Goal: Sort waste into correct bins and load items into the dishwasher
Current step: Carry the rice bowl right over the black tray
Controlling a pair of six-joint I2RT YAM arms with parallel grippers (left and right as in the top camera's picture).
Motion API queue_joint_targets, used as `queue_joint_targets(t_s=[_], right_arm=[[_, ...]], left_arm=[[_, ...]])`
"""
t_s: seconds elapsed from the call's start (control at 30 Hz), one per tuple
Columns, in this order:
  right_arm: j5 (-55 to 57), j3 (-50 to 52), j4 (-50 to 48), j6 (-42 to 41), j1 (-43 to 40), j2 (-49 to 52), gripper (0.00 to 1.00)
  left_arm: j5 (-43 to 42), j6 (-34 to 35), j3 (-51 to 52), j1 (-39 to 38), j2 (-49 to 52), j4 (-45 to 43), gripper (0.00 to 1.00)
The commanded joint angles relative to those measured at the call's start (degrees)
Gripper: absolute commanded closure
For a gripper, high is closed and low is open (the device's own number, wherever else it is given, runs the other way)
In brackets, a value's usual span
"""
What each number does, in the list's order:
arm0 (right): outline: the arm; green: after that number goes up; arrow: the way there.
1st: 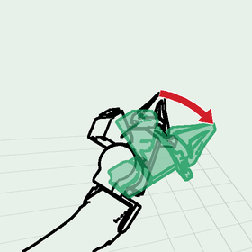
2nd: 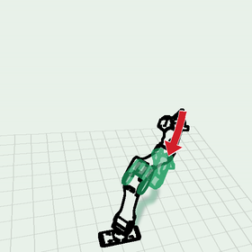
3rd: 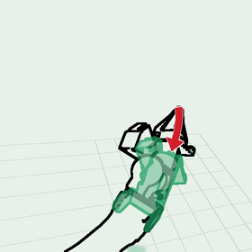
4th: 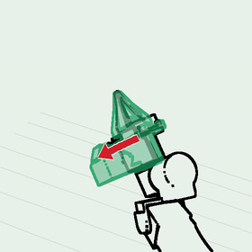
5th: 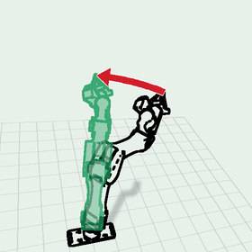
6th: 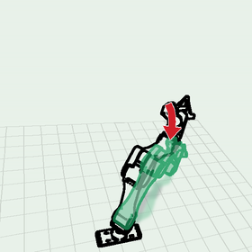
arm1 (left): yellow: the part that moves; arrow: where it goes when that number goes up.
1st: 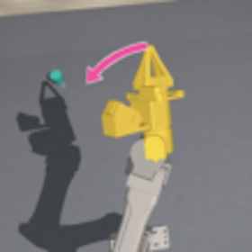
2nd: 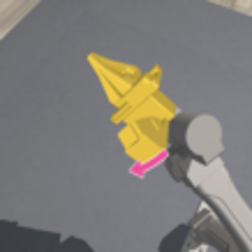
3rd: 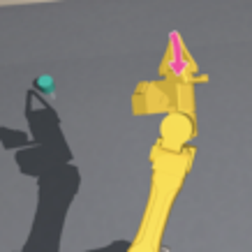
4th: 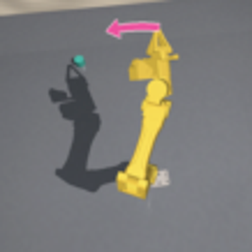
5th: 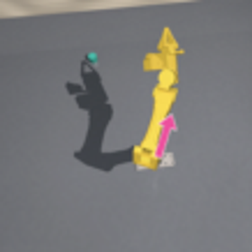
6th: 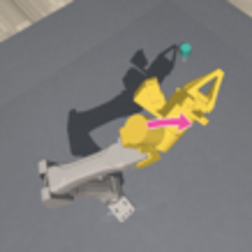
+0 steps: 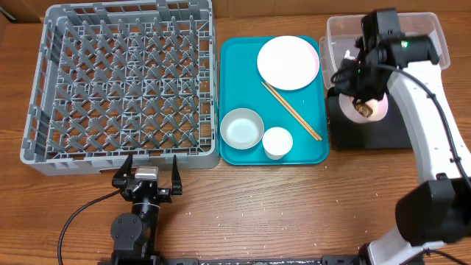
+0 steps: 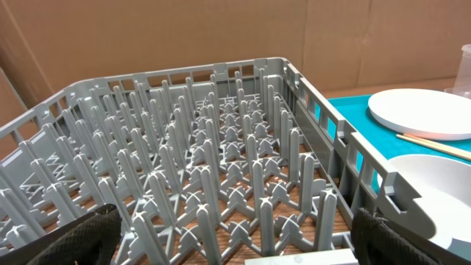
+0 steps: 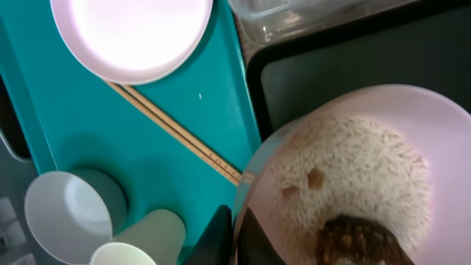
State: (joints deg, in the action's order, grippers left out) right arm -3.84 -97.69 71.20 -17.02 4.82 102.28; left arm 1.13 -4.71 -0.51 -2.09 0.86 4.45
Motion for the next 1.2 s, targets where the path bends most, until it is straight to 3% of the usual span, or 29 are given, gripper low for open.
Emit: queue_joint_targets(t_s=[0.0, 0.37, 0.67, 0.9, 1.17], right_arm=[[-6.32, 7.41, -5.99, 5.42, -1.88, -4.87, 0.96], [-37.83, 23.28, -23.85, 16.11, -16.98, -5.79, 0.96], [-59.54, 34.45, -37.83, 16.9, -27.19, -5.25, 0.96], [-68.52, 40.98, -50.21, 9.42, -32.41, -4.28, 0.96], [-68.72, 43.01, -57.7, -3.13, -35.45, -4.2, 0.96]], left_arm=[[0.35, -0.9, 0.24, 0.59, -0.5, -0.17, 0.0], [0.33, -0.87, 0.24, 0.59, -0.5, -0.17, 0.0], [0.35, -0.87, 0.24, 0.59, -0.5, -0.17, 0.0], [0.35, -0.9, 0.24, 0.59, -0.5, -0.17, 0.0], [0.35, -0.9, 0.24, 0.59, -0.5, -0.17, 0.0]])
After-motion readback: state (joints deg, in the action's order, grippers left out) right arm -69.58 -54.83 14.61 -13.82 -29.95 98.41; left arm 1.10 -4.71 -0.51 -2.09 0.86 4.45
